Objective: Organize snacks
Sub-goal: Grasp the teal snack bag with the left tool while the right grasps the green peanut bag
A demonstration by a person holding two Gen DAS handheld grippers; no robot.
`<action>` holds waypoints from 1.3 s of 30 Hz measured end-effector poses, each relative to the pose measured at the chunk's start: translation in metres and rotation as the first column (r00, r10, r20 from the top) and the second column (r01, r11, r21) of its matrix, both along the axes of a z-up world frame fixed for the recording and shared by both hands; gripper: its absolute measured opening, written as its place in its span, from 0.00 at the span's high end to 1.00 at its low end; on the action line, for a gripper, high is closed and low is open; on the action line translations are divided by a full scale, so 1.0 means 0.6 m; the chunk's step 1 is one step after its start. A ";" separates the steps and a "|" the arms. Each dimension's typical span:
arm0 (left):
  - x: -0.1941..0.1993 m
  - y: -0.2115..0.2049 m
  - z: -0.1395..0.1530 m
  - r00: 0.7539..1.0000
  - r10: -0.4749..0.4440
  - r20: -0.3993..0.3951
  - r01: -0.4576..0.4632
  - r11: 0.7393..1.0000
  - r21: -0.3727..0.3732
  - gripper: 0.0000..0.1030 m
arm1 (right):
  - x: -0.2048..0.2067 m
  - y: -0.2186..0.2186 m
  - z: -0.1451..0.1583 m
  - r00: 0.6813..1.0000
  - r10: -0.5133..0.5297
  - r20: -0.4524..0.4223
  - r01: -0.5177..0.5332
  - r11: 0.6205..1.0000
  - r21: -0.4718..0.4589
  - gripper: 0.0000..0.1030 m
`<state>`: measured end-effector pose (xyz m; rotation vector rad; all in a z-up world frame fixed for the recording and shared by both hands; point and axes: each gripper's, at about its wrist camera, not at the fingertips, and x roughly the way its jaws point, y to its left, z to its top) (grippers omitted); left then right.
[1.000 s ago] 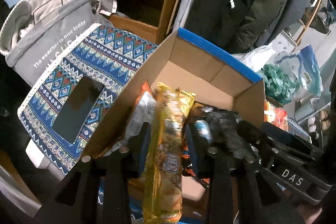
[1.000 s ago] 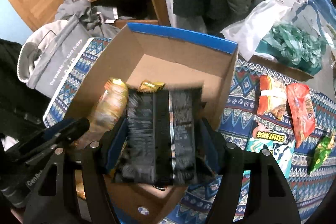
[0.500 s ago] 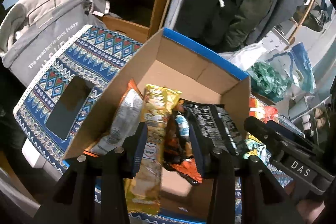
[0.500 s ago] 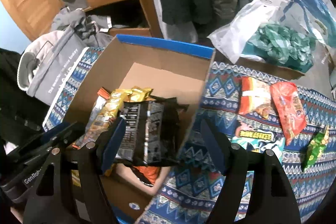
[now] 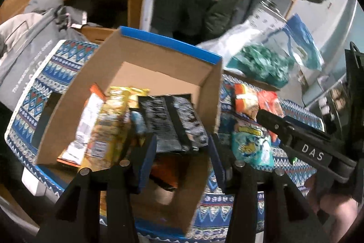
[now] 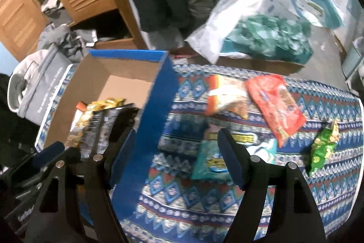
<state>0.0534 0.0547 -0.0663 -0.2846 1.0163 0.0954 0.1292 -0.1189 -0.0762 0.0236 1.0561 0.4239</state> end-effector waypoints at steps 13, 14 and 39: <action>0.016 -0.114 -0.023 0.992 -0.115 -0.045 0.115 0.993 -0.010 0.50 | 0.019 -0.125 -0.042 0.992 -0.118 -0.044 0.117 0.993 -0.018 0.27; 0.017 -0.121 -0.025 0.992 -0.120 -0.050 0.119 0.993 -0.009 0.48 | 0.021 -0.133 -0.046 0.991 -0.125 -0.049 0.124 0.992 -0.017 0.27; 0.086 -0.226 -0.149 0.972 -0.137 -0.188 0.148 0.988 0.046 0.44 | 0.114 -0.205 -0.169 0.965 -0.192 -0.181 0.175 0.979 -0.105 0.27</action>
